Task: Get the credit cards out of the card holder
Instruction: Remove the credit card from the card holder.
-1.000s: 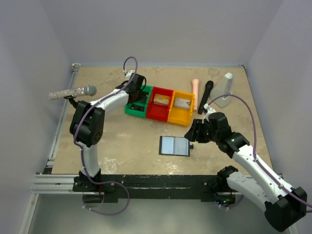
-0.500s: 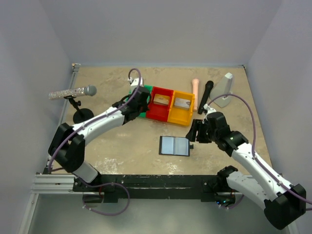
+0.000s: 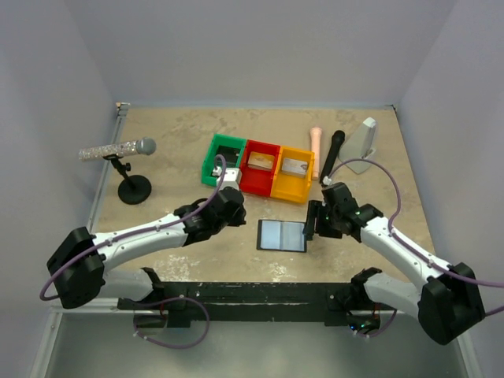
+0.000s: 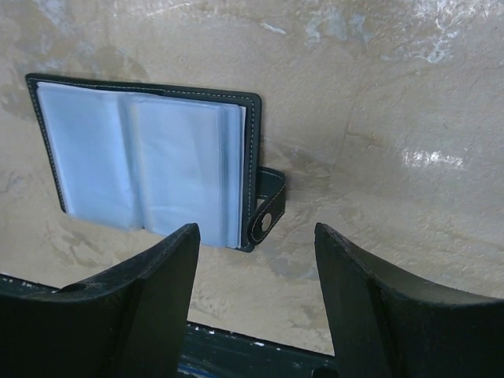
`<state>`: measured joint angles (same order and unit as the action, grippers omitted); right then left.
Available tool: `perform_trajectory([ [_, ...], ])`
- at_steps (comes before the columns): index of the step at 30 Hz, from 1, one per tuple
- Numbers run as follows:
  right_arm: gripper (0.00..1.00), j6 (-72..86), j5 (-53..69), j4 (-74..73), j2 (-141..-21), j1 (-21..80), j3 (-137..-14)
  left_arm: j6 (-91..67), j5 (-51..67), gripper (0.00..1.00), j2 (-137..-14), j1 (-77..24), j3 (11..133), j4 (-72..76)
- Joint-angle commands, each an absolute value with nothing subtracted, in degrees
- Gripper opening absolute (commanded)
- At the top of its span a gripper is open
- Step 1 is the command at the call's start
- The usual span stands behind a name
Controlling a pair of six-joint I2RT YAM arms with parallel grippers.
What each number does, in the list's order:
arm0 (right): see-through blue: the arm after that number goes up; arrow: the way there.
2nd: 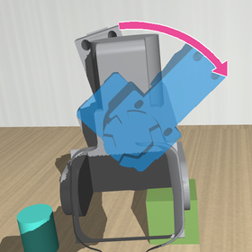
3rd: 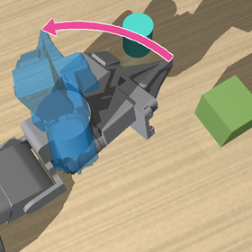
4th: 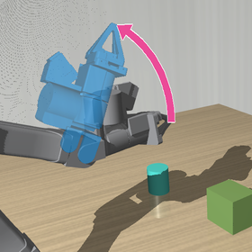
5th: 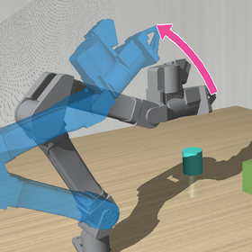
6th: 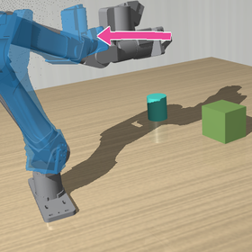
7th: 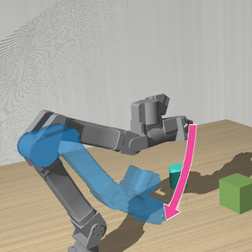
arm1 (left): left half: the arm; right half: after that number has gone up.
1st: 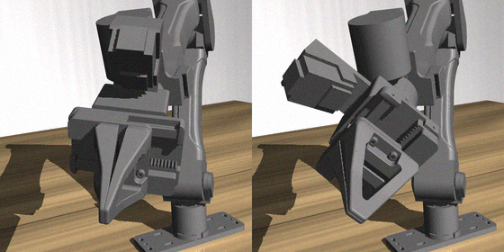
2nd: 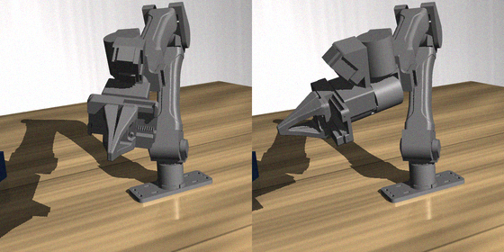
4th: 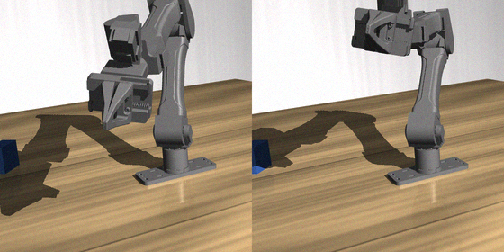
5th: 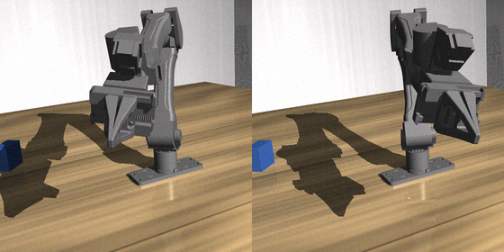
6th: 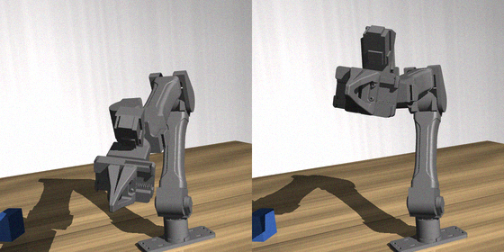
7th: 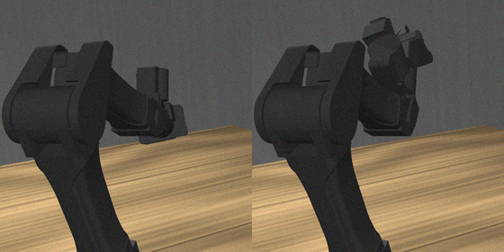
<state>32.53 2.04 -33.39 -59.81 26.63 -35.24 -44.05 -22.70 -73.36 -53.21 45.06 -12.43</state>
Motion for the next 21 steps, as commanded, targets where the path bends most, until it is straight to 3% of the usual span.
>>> perform_trajectory([
  [1, 0.64, 33.7, 0.2, -33.8, -63.7, 26.8, -37.6, -48.3, -20.0, 0.19, -71.7, -53.9, 45.1, -13.5],
  [4, 0.61, 33.4, 0.5, -34.5, -66.9, 26.7, -39.1, -49.0, -20.9, 0.24, -71.0, -53.9, 47.4, -18.5],
  [6, 0.59, 33.5, 0.7, -34.8, -67.8, 26.8, -39.5, -49.1, -20.7, 0.4, -70.6, -53.9, 48.3, -20.6],
  [8, 0.57, 33.5, 1.0, -35.1, -68.7, 26.8, -39.9, -48.9, -19.6, 0.45, -69.4, -53.9, 47.1, -19.0],
  [13, 0.48, 34.0, 1.5, -35.9, -71.5, 26.7, -41.3, -47.3, -14.9, 0.46, -65.8, -53.9, 40.8, -9.7],
  [21, 0.13, 33.8, 1.3, -36.4, -70.6, 26.8, -41.1, -45.7, -8.4, 0.46, -66.6, -53.9, 40.7, -5.5],
])
